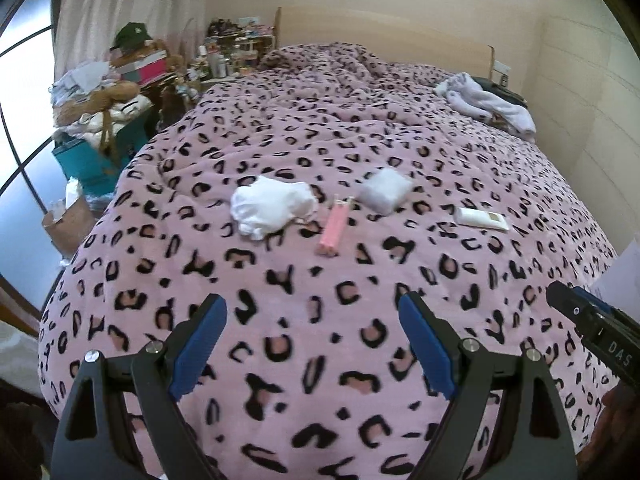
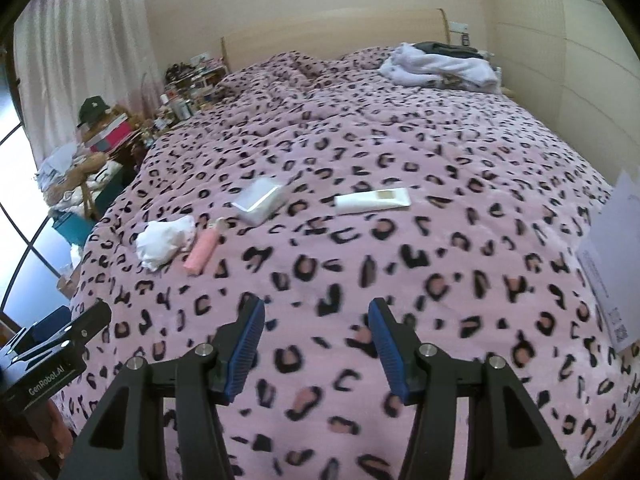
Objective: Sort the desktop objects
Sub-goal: 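Withdraw both open tools from the bag back over the bed items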
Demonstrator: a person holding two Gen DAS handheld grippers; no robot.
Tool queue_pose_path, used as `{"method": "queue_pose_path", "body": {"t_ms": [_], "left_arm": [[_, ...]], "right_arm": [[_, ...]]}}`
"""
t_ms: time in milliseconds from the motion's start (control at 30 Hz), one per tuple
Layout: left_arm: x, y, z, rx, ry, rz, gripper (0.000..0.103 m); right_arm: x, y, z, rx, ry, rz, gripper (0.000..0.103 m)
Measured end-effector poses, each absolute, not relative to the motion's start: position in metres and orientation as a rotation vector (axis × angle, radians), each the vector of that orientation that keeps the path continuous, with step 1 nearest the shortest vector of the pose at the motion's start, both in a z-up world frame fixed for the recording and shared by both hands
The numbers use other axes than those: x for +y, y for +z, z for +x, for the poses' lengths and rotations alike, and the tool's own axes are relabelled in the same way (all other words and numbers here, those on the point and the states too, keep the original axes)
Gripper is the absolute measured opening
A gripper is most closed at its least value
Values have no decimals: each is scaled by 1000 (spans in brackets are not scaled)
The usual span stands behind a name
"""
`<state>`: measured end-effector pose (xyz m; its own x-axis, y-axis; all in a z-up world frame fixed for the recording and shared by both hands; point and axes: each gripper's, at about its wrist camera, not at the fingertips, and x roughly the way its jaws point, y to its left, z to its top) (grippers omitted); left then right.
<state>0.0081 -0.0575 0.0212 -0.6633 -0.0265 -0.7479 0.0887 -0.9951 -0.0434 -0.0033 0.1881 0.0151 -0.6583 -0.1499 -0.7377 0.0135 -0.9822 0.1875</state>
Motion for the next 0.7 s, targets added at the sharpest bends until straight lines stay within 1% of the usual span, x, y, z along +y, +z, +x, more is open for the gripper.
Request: {"method": "queue_pose_path", "body": {"t_ms": [300,700], "left_arm": [[-87,13,4,135,-2758,1258,89],[-111,8,-6,157,-2736,1246,89]], "right_arm": [[137,5,-18,-196,-2694,1273,55],[92,-5,-30,-150,-2636,1287,55]]}}
